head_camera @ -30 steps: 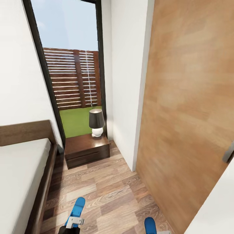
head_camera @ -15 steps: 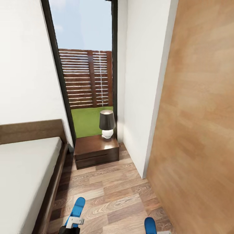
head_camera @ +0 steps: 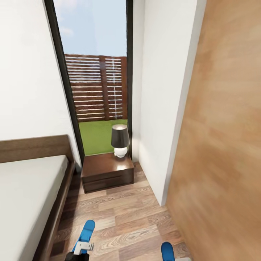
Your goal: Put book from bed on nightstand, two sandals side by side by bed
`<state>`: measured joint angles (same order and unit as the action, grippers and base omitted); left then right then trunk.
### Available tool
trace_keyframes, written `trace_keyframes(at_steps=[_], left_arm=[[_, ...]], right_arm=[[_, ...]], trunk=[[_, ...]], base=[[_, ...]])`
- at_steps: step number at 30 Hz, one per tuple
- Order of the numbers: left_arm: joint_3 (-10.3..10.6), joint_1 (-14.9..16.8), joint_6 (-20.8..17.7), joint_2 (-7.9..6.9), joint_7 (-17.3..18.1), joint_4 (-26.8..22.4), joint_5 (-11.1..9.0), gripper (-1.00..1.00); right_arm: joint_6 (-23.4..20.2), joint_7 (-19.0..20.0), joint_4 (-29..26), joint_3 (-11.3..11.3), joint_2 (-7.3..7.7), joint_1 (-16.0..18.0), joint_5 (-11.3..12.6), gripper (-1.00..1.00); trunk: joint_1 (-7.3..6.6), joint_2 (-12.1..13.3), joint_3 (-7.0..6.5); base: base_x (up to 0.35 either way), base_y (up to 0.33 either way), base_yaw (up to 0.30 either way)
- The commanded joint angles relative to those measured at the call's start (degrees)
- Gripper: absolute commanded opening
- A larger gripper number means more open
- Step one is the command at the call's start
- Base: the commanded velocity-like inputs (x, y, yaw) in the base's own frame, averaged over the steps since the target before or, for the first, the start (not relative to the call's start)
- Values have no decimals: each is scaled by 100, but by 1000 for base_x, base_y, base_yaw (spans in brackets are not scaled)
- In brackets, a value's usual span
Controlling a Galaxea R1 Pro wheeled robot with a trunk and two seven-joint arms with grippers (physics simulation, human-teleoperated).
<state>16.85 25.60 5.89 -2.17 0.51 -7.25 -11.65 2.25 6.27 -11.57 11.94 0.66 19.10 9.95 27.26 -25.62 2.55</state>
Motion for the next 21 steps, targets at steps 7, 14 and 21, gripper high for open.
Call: trace_keyframes(at_steps=[7, 14, 21], left_arm=[[46, 6, 16, -2, 10, 4, -48, -100], [47, 6, 17, -2, 10, 4, -48, -100], [47, 6, 41, -2, 10, 7, -48, -100]], right_arm=[[21, 15, 8, 45, 4, 6, 69, -100], [21, 15, 7, 45, 4, 6, 69, -100], [21, 15, 6, 45, 4, 6, 69, -100]], trunk=[[6, -11, 12], [6, -11, 12], [6, -11, 12]], base=[[301, -4, 1], [279, 0, 0], [326, 0, 0]])
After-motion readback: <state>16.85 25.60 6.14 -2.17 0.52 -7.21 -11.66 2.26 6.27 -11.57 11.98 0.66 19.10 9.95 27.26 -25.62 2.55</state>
